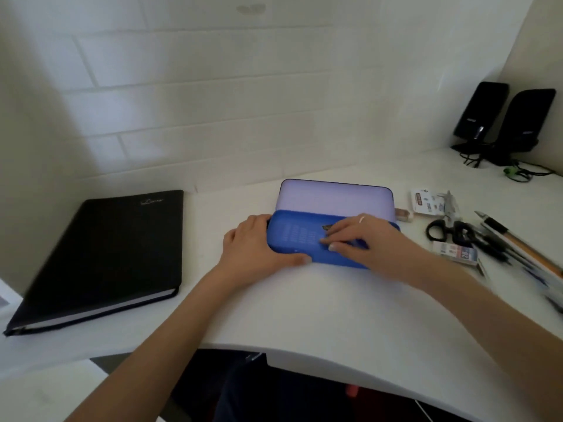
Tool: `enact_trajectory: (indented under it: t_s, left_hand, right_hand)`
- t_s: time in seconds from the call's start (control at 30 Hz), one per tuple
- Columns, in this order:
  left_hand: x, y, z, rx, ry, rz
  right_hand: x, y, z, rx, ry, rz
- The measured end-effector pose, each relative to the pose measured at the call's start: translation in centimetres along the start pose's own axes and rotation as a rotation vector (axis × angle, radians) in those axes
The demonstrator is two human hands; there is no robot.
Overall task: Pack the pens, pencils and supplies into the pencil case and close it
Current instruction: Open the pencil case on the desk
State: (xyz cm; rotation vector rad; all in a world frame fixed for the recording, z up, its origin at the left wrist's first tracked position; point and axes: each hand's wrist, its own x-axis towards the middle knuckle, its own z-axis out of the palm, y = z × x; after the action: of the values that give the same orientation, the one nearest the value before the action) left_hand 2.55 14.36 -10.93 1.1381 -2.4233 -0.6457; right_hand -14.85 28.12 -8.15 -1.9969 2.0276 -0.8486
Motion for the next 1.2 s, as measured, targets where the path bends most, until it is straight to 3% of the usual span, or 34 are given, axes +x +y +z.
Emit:
enact_trajectory:
  t_s: [0.17,0.43,1.0,1.1,1.2]
  left_hand:
    - [0.0,0.0,0.2,-0.017,0.002,0.092]
    - [-0.2,-0.3,0.8,0.094,-0.022,0.048]
    - [0.2,-0.5,0.9,0.07,0.021,0.02]
    - [-0.1,-0.2,0.6,0.036,0.111,0.036]
    - [-0.4,0.0,0.6,0.111,0.122,0.186]
  right_hand:
    - [-1.0,-0.4,1.0,0.003,0.126,0.088]
    - [-1.4,-2.0,2.0,-0.394,0.199,0.115]
    - [-0.9,-1.2,2.1,-0.152,0.259,0.19]
    - [-1.0,-2.1,1.5,-0.173,0.371,0.137]
    - [-0.9,-2.3,0.0,-0.115,0.515,0.125]
